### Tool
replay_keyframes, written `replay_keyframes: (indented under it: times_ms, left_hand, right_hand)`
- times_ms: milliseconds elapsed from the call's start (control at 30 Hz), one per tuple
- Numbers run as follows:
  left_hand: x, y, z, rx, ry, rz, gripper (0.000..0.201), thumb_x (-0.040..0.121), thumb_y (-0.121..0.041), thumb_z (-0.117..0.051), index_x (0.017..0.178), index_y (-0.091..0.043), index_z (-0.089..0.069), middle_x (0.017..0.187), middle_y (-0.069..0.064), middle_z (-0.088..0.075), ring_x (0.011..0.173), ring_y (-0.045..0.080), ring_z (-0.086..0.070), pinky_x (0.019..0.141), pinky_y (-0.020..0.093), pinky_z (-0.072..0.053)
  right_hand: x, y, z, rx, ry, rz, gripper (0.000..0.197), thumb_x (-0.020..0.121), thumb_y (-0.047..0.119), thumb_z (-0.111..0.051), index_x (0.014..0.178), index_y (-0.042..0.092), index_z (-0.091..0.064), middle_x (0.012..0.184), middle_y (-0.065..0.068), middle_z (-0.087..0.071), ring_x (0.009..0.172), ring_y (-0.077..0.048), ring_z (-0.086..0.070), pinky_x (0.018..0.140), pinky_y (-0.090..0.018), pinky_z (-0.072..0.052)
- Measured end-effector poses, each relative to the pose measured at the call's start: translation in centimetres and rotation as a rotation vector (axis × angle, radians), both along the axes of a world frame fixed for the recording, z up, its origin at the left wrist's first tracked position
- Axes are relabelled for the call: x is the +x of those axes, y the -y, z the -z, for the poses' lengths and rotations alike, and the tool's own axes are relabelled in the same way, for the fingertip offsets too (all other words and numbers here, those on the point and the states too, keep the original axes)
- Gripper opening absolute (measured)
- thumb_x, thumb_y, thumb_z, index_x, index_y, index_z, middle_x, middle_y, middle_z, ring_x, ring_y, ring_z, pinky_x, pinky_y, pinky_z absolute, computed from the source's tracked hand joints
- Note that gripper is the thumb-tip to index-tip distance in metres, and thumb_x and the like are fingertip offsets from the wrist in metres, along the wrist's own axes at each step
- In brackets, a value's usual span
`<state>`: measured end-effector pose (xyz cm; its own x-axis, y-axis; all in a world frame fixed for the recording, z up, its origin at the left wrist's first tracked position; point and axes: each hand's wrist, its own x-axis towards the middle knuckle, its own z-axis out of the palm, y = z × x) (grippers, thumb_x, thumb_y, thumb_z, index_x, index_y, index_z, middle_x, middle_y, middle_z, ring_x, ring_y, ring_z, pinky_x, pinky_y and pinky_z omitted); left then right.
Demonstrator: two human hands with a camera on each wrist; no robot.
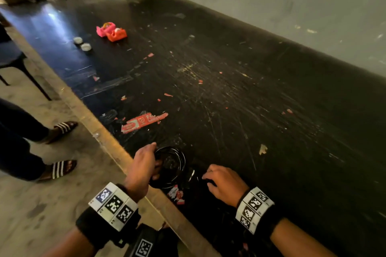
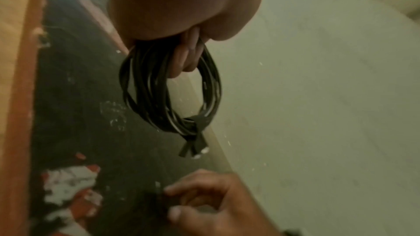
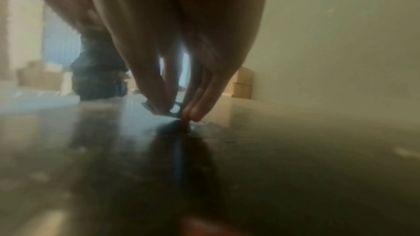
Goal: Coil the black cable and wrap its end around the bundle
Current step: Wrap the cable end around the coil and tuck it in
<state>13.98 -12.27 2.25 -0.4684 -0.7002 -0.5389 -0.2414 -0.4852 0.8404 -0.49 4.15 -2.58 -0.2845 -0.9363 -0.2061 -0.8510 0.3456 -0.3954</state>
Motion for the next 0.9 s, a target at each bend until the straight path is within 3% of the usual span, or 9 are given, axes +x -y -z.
replay_keyframes:
  times_ms: [133,233,333,467,533,667,733,833,900]
  left_hand:
    - [-1.2,-1.8,-0.8,-0.355,0.068,0.352,0.022,0.097,-0.017,-0.042,0.081,-0.015,-0.056,0.066,0.002,-0.049,0.055,0.012,-0.047,0.046,0.024,-0.036]
    - [-2.9,-3.5,-1.7,-0.514,0.017,0.724,0.018,0.095,-0.025,-0.050,0.079,-0.022,-0.057,0.066,-0.004,-0.053,0.056,0.006,-0.049,0.055,0.025,-0.042]
    - [-4.8,-5.8,-3.1,-0.588,-0.088,0.915,0.023,0.093,-0.034,-0.052,0.085,-0.013,-0.057,0.066,-0.001,-0.052,0.056,0.007,-0.047,0.052,0.024,-0.040]
    - [-7.0,-8.1,-4.8,-0.707,-0.284,0.994,0.027,0.094,-0.032,-0.050,0.087,-0.007,-0.056,0.068,0.000,-0.055,0.060,0.007,-0.050,0.056,0.031,-0.041]
    - [-7.8,-9.1,-5.7,-0.766,-0.348,1.074,0.023,0.096,-0.029,-0.047,0.088,-0.010,-0.057,0.066,-0.004,-0.056,0.058,0.005,-0.051,0.054,0.029,-0.041]
    - [-9.1,-11.3,-7.7,-0.909,-0.499,1.211,0.018,0.097,-0.023,-0.047,0.083,-0.019,-0.058,0.063,-0.016,-0.058,0.056,-0.003,-0.050,0.055,0.016,-0.039]
    - [-9.6,-12.1,-8.3,-0.928,-0.548,1.253,0.018,0.096,-0.022,-0.048,0.085,-0.014,-0.060,0.061,-0.020,-0.058,0.055,-0.004,-0.049,0.054,0.014,-0.038]
    - [-10.4,-13.1,-8.9,-0.962,-0.599,1.312,0.019,0.095,-0.026,-0.049,0.085,-0.013,-0.058,0.058,-0.015,-0.052,0.052,-0.002,-0.046,0.052,0.015,-0.036]
    - [-10.4,-13.3,-9.1,-0.996,-0.637,1.333,0.019,0.095,-0.026,-0.050,0.084,-0.011,-0.056,0.059,-0.012,-0.050,0.052,-0.001,-0.045,0.052,0.014,-0.035]
  right_hand:
    - [-0.6,-0.5,-0.7,-0.205,0.287,0.388,0.020,0.077,0.011,-0.071,0.097,0.012,-0.070,0.098,-0.003,-0.062,0.084,-0.018,-0.065,0.078,-0.028,-0.055]
    - [-1.2,-1.6,-3.9,-0.416,0.508,0.590,0.019,0.071,0.004,-0.077,0.086,0.014,-0.072,0.088,-0.007,-0.068,0.077,-0.026,-0.069,0.072,-0.033,-0.055]
    - [-1.0,-3.8,-8.1,-0.559,0.614,0.627,0.020,0.072,0.003,-0.076,0.085,0.017,-0.071,0.086,-0.006,-0.071,0.076,-0.019,-0.069,0.072,-0.027,-0.055]
    - [-0.3,-7.0,-11.7,-0.627,0.634,0.622,0.019,0.073,-0.001,-0.074,0.088,0.011,-0.072,0.082,-0.002,-0.072,0.072,-0.009,-0.068,0.070,-0.020,-0.054]
    - [-0.4,-8.9,-13.0,-0.623,0.634,0.643,0.019,0.074,0.000,-0.074,0.091,0.008,-0.072,0.086,-0.008,-0.073,0.073,-0.010,-0.068,0.070,-0.020,-0.055]
    - [-0.7,-12.6,-15.2,-0.598,0.816,0.677,0.019,0.077,-0.003,-0.069,0.096,-0.001,-0.068,0.086,-0.017,-0.069,0.071,-0.014,-0.068,0.068,-0.022,-0.057]
    - [-0.7,-13.8,-15.8,-0.608,0.691,0.658,0.013,0.080,-0.001,-0.067,0.093,-0.001,-0.069,0.080,-0.011,-0.069,0.067,-0.008,-0.067,0.065,-0.020,-0.056]
    - [-0.4,-15.0,-16.4,-0.528,0.127,0.535,0.004,0.082,0.013,-0.068,0.082,0.013,-0.072,0.074,0.002,-0.068,0.067,-0.007,-0.065,0.063,-0.024,-0.053]
    - [-0.1,-15.3,-16.7,-0.521,-0.002,0.494,0.004,0.079,0.018,-0.068,0.075,0.017,-0.068,0.071,0.007,-0.064,0.064,-0.010,-0.063,0.058,-0.026,-0.050]
